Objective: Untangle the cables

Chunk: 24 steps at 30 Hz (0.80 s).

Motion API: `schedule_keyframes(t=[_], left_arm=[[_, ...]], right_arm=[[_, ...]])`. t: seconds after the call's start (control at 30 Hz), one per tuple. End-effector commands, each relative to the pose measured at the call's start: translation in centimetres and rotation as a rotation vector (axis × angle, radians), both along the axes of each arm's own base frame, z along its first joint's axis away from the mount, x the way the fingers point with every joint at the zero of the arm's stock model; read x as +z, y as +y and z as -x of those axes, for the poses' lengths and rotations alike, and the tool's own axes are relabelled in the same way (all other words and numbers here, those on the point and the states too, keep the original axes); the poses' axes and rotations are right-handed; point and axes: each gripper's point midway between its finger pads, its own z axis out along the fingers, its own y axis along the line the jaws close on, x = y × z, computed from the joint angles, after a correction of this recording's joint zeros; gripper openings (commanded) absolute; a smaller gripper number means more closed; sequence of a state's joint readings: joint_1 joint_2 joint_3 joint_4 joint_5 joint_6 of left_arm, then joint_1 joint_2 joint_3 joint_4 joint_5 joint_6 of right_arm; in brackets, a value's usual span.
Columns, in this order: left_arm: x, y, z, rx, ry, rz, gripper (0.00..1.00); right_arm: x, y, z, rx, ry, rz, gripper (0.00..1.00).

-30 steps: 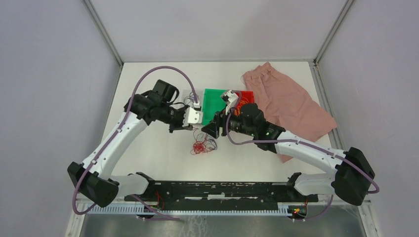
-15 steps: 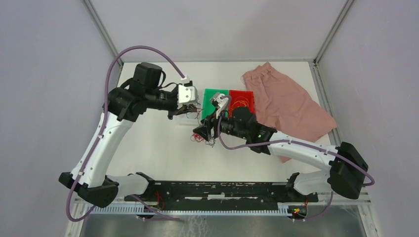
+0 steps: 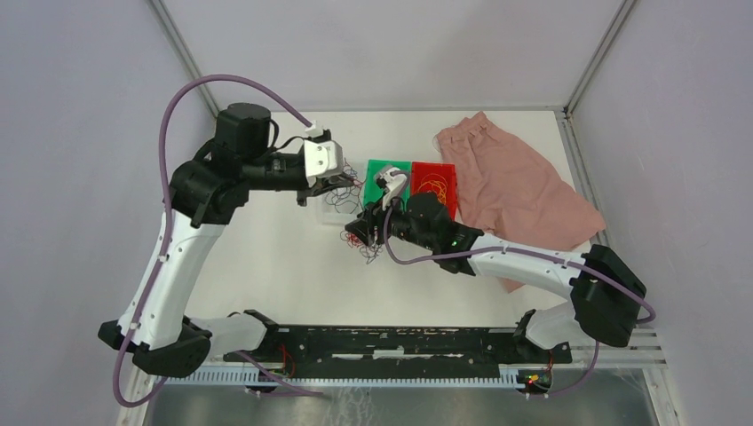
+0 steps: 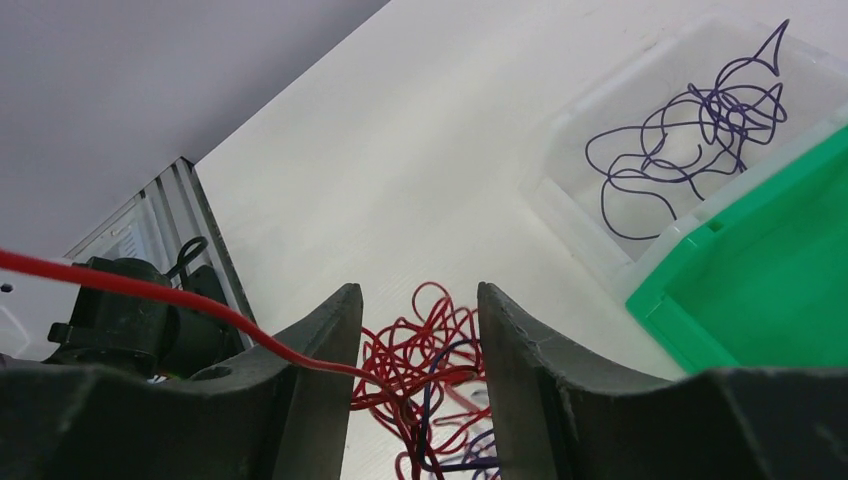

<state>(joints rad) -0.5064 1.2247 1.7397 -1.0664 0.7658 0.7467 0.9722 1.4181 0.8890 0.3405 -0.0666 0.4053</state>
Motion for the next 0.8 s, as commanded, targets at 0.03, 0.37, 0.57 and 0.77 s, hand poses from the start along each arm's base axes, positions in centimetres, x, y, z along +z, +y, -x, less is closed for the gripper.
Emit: schedule_keyframes(t=[0.03, 0.37, 0.57, 0.77], left_arm=[[7.9, -0.6, -0.8, 0.051, -0.167, 0.199, 0.03], [19.3, 0.9, -3.1, 0.237, -0.453, 0.49, 0.03], [25.9, 3.4, -2.7, 0.334, -0.671, 0.673, 0.03], [31.8, 6.4, -1.6, 0.437, -0.868, 0.856, 0.03]], right_arm=[[-0.9, 0.0, 0.1, -0.03, 0.022, -0.054, 0.52], [-5.7, -1.4, 0.7, -0.076, 0.09, -0.041, 0.51], [-7.4, -1.8, 1.0, -0.092, 0.13, -0.046, 0.51], [-8.6, -1.8, 1.3, -0.1, 0.165, -0.048, 0.52]])
